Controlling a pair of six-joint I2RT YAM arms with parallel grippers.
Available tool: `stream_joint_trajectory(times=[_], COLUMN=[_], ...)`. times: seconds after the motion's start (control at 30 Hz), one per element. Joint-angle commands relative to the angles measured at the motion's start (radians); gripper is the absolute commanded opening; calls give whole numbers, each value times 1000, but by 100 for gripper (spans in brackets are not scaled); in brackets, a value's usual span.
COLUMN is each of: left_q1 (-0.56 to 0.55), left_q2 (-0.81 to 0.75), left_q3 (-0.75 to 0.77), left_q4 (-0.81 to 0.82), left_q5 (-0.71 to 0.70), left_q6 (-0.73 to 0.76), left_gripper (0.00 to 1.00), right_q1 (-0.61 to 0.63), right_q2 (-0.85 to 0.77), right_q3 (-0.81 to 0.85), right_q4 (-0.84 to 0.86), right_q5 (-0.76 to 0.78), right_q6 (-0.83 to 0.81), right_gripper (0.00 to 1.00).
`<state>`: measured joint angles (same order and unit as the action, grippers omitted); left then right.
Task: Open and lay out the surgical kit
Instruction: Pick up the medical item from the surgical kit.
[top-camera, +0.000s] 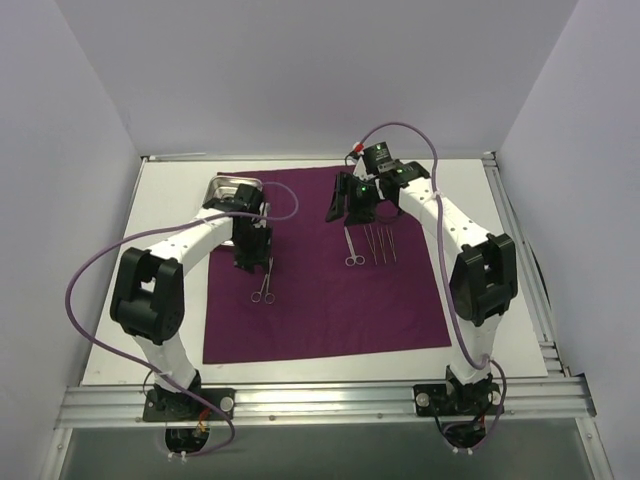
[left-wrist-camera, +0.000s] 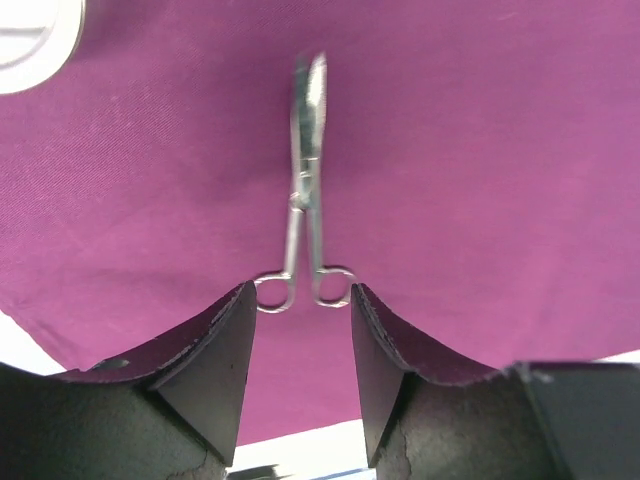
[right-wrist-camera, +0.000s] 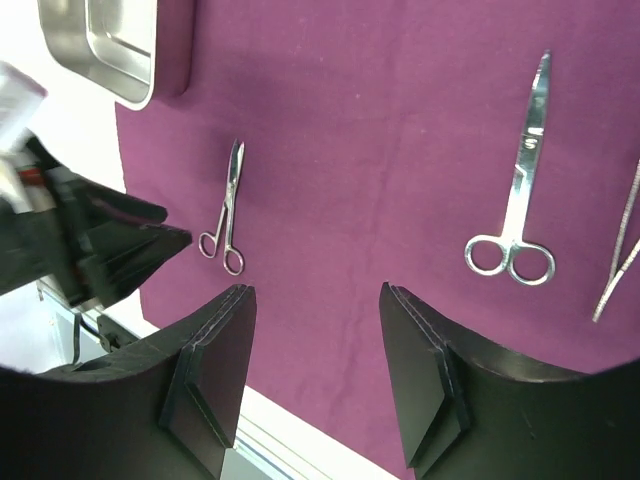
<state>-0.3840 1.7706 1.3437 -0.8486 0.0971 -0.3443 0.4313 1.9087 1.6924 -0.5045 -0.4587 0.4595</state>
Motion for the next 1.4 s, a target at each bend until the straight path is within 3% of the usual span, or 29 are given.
stream_joint_trajectory(times=[0.0, 0.37, 0.87, 0.97, 1.1, 1.37], left_q1=[-18, -62, -108, -113, -113, -113], left_q2=[27, 102, 205, 227, 217, 178], left_q3=[-15, -38, -28, -23, -23, -6], left_q4=[13, 40, 26, 23, 23, -7], left_q5=[-88, -135, -195, -197, -194, -191], left_q6=[28, 28, 8, 5, 5, 10], left_gripper=[51, 57, 52, 48, 32, 21], right_q1=[-9, -11, -11, -11, -11, -11], right_q2=[-56, -53, -51, -54, -60, -68], right_q3=[-16, -16, -33, -39, -45, -45], right_q4=[-16, -9, -3, 1, 1, 4], right_q5=[22, 17, 6, 5, 3, 9], right_q6=[-7, -2, -7, -7, -12, -13], right_gripper=[53, 53, 54, 54, 54, 54])
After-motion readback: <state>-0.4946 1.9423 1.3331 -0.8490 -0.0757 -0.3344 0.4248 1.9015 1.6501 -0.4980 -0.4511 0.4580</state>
